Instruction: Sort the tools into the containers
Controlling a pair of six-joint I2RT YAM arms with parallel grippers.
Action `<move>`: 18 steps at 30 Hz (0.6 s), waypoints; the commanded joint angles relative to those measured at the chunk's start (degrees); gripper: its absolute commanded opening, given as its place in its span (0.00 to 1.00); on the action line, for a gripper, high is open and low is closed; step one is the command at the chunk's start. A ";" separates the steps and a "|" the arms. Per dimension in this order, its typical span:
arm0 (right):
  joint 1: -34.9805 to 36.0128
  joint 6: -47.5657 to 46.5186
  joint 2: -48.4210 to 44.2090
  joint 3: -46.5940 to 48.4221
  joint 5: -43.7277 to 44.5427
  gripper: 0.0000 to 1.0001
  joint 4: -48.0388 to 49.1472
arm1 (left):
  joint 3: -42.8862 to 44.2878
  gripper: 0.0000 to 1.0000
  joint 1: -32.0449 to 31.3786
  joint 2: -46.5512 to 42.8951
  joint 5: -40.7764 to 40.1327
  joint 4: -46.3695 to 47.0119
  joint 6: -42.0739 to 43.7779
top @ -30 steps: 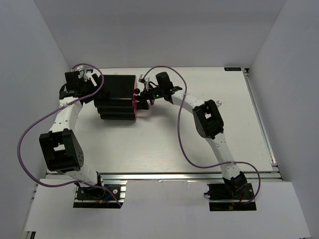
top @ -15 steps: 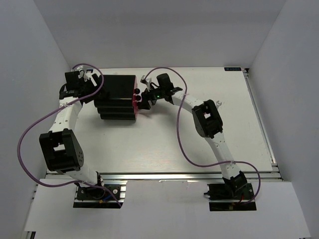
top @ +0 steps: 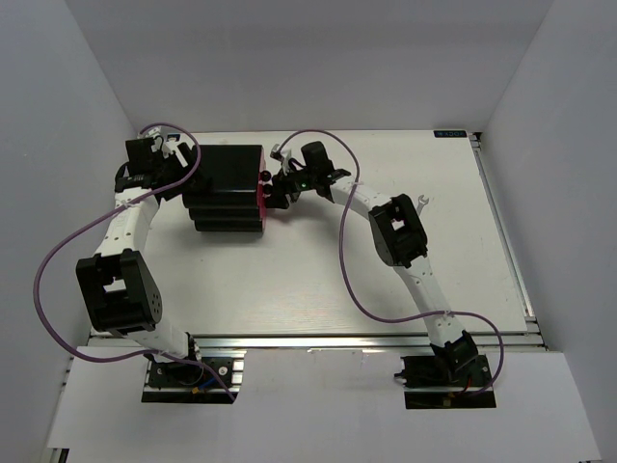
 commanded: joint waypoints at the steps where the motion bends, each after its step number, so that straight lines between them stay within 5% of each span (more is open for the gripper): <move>1: 0.61 1.36 0.62 3.12 0.27 0.63 3.91 | -1.57 0.89 -1.42 0.91 4.89 -1.92 -1.18; 11: 0.61 4.27 0.71 2.42 0.54 0.38 6.29 | -1.22 0.89 -1.42 0.38 4.63 -2.45 -1.09; 18: -0.44 3.91 -2.54 -3.97 -0.96 0.30 7.51 | -1.40 0.89 -1.42 -0.32 4.10 -2.80 -1.00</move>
